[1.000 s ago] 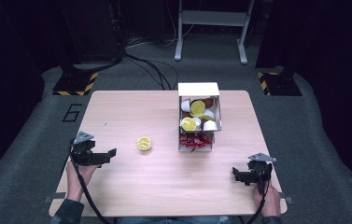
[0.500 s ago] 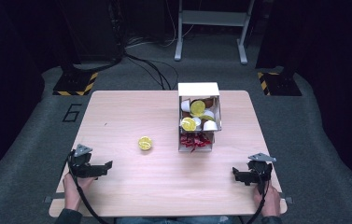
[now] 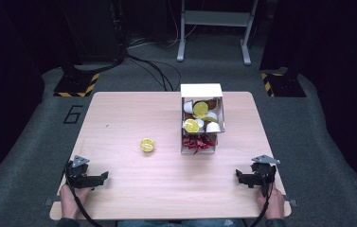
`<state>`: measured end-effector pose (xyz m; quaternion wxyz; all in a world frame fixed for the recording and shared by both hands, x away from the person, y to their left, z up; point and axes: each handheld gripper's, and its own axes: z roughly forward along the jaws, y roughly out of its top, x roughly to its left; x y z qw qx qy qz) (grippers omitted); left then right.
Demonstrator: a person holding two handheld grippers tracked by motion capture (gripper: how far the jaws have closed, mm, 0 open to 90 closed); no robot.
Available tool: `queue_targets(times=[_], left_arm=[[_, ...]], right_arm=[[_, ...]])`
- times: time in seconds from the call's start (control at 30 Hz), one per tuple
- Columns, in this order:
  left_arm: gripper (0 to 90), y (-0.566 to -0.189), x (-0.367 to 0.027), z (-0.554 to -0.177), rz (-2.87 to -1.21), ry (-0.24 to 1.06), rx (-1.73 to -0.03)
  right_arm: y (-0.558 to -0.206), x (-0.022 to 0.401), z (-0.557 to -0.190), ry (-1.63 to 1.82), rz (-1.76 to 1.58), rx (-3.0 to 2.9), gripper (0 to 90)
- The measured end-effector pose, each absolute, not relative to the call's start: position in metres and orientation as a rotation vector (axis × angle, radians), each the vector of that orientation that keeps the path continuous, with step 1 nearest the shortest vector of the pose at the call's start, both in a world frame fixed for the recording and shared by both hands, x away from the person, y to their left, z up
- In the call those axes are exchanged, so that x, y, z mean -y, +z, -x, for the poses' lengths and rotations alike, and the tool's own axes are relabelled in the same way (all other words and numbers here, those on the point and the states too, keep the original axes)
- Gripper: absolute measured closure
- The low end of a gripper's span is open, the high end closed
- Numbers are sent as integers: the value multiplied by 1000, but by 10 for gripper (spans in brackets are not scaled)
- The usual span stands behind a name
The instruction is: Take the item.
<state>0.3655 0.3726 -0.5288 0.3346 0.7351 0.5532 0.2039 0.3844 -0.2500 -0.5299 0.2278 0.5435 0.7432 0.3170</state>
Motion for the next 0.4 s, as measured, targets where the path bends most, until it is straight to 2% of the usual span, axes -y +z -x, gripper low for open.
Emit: queue_targets(times=[0.4], left_arm=[[0,-533,-369,-366,-1945,614,-1428]], right_arm=[[-530,250,-384,873,-1497,-2047,0]])
